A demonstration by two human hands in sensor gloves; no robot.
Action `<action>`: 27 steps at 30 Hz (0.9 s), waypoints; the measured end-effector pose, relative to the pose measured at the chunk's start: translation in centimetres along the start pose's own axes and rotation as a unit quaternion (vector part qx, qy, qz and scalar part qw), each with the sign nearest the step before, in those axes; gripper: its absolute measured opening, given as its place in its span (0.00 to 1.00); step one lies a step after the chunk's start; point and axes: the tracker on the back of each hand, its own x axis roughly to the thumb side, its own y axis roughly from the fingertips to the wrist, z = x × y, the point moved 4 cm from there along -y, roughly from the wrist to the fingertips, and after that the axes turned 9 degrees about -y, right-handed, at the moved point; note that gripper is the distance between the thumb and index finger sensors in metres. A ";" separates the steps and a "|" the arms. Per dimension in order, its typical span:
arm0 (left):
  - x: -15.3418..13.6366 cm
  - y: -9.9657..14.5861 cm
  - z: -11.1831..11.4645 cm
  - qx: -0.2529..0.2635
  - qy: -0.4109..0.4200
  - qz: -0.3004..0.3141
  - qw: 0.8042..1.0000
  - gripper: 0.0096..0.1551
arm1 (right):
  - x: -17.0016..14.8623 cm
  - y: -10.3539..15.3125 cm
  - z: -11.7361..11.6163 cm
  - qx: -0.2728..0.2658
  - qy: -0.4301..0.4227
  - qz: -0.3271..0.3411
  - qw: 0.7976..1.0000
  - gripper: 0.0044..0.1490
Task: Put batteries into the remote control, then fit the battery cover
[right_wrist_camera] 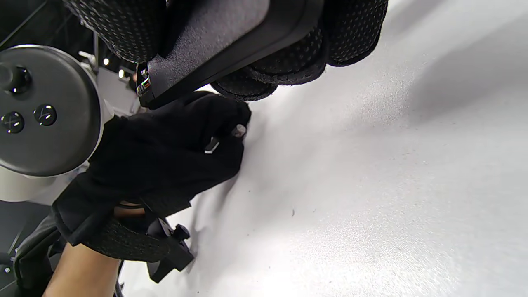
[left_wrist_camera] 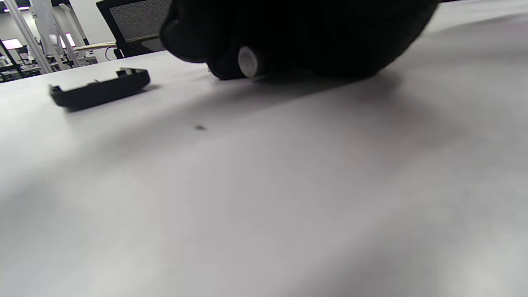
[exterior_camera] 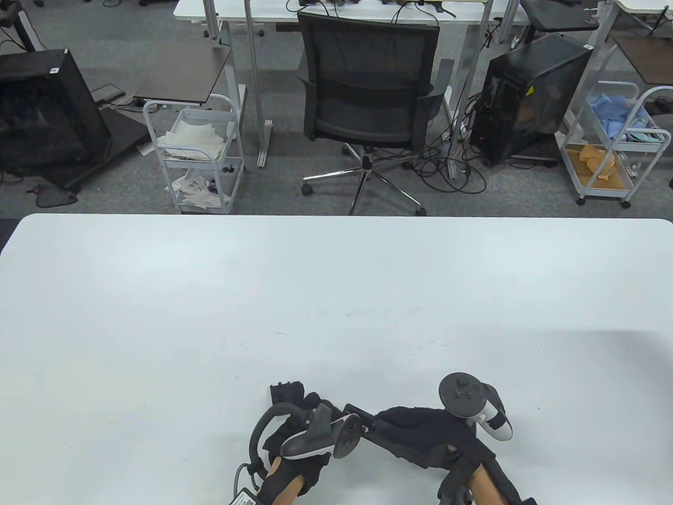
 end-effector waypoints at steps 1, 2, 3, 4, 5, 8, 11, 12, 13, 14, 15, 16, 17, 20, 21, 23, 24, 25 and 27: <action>-0.1 0.2 -0.1 0.008 0.015 0.008 1.000 0.30 | 0.0 0.0 0.0 0.000 0.000 0.001 1.000 0.36; -0.2 0.3 -0.2 0.016 0.040 0.018 0.999 0.30 | 0.0 0.0 0.0 0.000 -0.001 0.002 1.000 0.36; -0.3 0.4 -0.3 0.023 0.063 0.023 0.998 0.30 | 0.1 0.1 0.1 -0.001 -0.001 0.003 1.000 0.36; -0.6 0.5 -0.4 0.026 0.084 0.025 0.996 0.30 | 0.1 0.1 0.2 -0.003 -0.002 0.004 1.000 0.36; -0.7 0.6 -0.4 0.032 0.098 0.025 0.994 0.30 | 0.1 0.2 0.2 -0.004 -0.003 0.005 1.000 0.36; -1.8 1.2 -1.0 0.063 0.131 0.016 0.989 0.30 | 0.1 0.3 0.5 -0.008 -0.007 0.008 1.000 0.36; -3.2 2.1 -1.5 0.097 0.164 0.003 0.982 0.30 | 0.1 0.3 0.5 -0.008 -0.008 0.010 1.000 0.36; -3.6 2.3 -1.6 0.106 0.169 -0.002 0.980 0.29 | 0.1 0.3 0.5 -0.008 -0.007 0.010 1.000 0.36; -4.1 2.7 -1.8 0.120 0.176 -0.008 0.977 0.29 | 0.1 0.3 0.5 -0.007 -0.006 0.009 1.000 0.36; -4.8 3.1 -2.0 0.140 0.195 -0.015 0.971 0.29 | 0.1 0.3 0.5 -0.007 -0.004 0.008 1.000 0.36; -5.3 3.5 -2.2 0.158 0.214 -0.014 0.964 0.29 | 0.1 0.2 0.4 -0.007 -0.003 0.007 1.000 0.36; -5.6 3.7 -2.3 0.173 0.229 -0.013 0.958 0.29 | 0.1 0.2 0.4 -0.006 -0.002 0.007 1.000 0.36; -5.9 4.0 -2.4 0.185 0.245 -0.010 0.952 0.29 | 0.0 0.2 0.4 -0.005 -0.001 0.006 1.000 0.36; -6.5 4.8 -2.8 0.231 0.308 0.022 0.923 0.29 | 0.0 0.0 0.1 -0.002 0.006 0.001 1.000 0.36; -6.5 5.0 -3.0 0.244 0.323 0.037 0.914 0.29 | -0.1 0.0 0.1 0.000 0.007 0.000 1.000 0.36; -6.2 5.1 -3.2 0.256 0.340 0.062 0.903 0.29 | -0.1 -0.1 0.0 0.002 0.008 -0.001 1.000 0.36; -5.9 5.1 -3.3 0.258 0.348 0.082 0.898 0.29 | -0.1 -0.1 -0.1 0.002 0.009 -0.002 1.000 0.36; -5.6 5.0 -3.3 0.258 0.354 0.091 0.894 0.29 | -0.1 -0.1 -0.1 0.003 0.010 -0.002 1.000 0.36; -5.0 4.8 -3.5 0.257 0.367 0.118 0.886 0.29 | -0.1 -0.1 -0.1 0.004 0.011 -0.003 1.000 0.36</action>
